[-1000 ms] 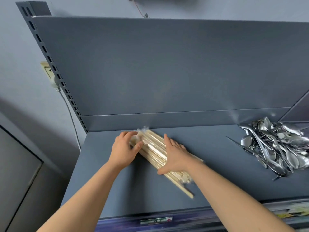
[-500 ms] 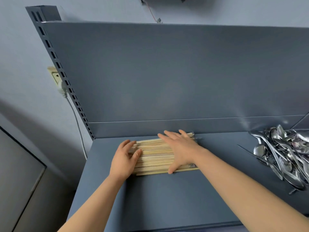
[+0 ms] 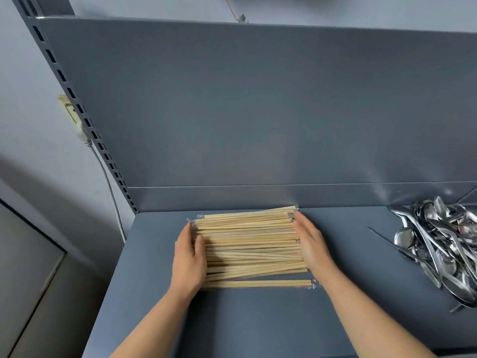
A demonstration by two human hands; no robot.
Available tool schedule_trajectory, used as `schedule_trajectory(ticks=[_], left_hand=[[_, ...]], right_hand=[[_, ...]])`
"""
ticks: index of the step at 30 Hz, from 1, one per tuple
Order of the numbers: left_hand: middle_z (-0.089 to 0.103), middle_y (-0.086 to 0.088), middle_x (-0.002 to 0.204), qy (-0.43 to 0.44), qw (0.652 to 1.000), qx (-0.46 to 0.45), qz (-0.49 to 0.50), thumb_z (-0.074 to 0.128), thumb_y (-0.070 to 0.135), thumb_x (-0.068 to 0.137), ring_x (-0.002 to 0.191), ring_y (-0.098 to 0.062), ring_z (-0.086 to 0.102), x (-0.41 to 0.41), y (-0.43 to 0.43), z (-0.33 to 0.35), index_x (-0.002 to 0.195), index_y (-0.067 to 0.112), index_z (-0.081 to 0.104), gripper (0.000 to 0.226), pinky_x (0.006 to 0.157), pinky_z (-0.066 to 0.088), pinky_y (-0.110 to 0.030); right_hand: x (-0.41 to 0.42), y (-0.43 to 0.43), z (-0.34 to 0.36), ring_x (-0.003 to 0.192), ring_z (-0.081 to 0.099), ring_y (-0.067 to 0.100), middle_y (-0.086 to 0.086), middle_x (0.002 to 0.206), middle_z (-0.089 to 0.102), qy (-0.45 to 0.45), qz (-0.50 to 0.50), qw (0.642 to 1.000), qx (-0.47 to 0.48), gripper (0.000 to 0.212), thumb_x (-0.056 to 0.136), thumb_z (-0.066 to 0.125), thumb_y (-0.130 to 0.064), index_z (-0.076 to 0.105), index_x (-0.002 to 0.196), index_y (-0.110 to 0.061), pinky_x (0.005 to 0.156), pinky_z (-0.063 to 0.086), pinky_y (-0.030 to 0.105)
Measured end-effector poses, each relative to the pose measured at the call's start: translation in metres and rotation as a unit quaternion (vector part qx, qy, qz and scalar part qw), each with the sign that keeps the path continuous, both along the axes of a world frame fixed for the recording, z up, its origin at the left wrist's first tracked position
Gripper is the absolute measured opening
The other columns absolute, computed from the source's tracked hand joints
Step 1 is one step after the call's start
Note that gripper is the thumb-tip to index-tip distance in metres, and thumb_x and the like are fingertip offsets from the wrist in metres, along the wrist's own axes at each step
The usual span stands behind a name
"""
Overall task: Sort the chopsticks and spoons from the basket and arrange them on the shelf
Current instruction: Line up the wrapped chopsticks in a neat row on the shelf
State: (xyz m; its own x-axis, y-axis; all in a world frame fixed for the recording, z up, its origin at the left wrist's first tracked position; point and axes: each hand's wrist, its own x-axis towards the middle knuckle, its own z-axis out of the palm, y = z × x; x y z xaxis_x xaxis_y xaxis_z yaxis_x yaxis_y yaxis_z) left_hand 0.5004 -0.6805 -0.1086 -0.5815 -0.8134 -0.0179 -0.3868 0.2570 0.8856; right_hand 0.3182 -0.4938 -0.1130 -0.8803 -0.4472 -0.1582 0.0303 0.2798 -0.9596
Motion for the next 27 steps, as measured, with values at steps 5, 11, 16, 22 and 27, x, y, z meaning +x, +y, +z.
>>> schedule_trajectory(ticks=[5,11,16,22,27], left_hand=[[0.035,-0.003,0.152,-0.016,1.000,0.002,0.013,0.042,0.024,0.101,0.139,-0.018,0.033,-0.010,-0.023,0.004,0.147,0.012,0.032,0.049,0.112,0.022,-0.028],[0.031,-0.004,0.155,-0.122,0.984,-0.127,-0.026,0.044,0.019,0.099,0.141,-0.022,0.031,-0.022,-0.027,0.004,0.145,0.011,0.038,0.047,0.116,0.018,-0.036],[0.024,0.004,0.158,-0.250,0.904,-0.326,-0.123,0.026,0.044,0.101,0.147,-0.016,0.015,-0.047,-0.022,0.015,0.149,0.023,0.030,0.053,0.119,0.002,-0.043],[0.000,-0.001,0.163,-0.333,0.852,-0.335,-0.227,0.005,0.055,0.097,0.149,-0.018,-0.005,-0.044,-0.011,-0.003,0.154,0.018,-0.001,0.068,0.120,-0.005,-0.037],[-0.011,-0.007,0.162,-0.331,0.848,-0.345,-0.228,0.003,0.057,0.095,0.148,-0.022,-0.014,-0.030,-0.001,-0.003,0.153,0.019,-0.007,0.070,0.117,-0.014,-0.037]], right_hand=[[-0.019,-0.006,0.010,0.137,0.038,0.013,-0.002,0.152,0.039,0.024,-0.020,0.998,0.049,0.046,0.103,0.040,-0.028,0.036,0.148,-0.021,0.114,0.030,0.033],[-0.020,-0.027,0.019,0.142,0.029,0.018,0.002,0.156,0.032,0.206,0.108,0.937,0.261,0.049,0.103,0.034,-0.029,0.034,0.149,-0.012,0.117,0.024,0.033],[-0.002,-0.052,0.025,0.148,0.015,0.016,0.000,0.160,0.024,0.361,0.222,0.846,0.323,0.059,0.101,0.025,-0.047,0.027,0.152,-0.017,0.120,0.008,0.033],[0.015,-0.047,0.006,0.149,-0.014,0.015,0.000,0.163,-0.012,0.359,0.271,0.790,0.417,0.075,0.093,0.007,-0.067,-0.007,0.154,-0.026,0.121,-0.009,0.040],[0.030,-0.037,0.004,0.146,-0.026,0.016,0.001,0.159,-0.023,0.364,0.261,0.783,0.431,0.078,0.091,0.006,-0.068,-0.016,0.152,-0.024,0.119,-0.015,0.041]])
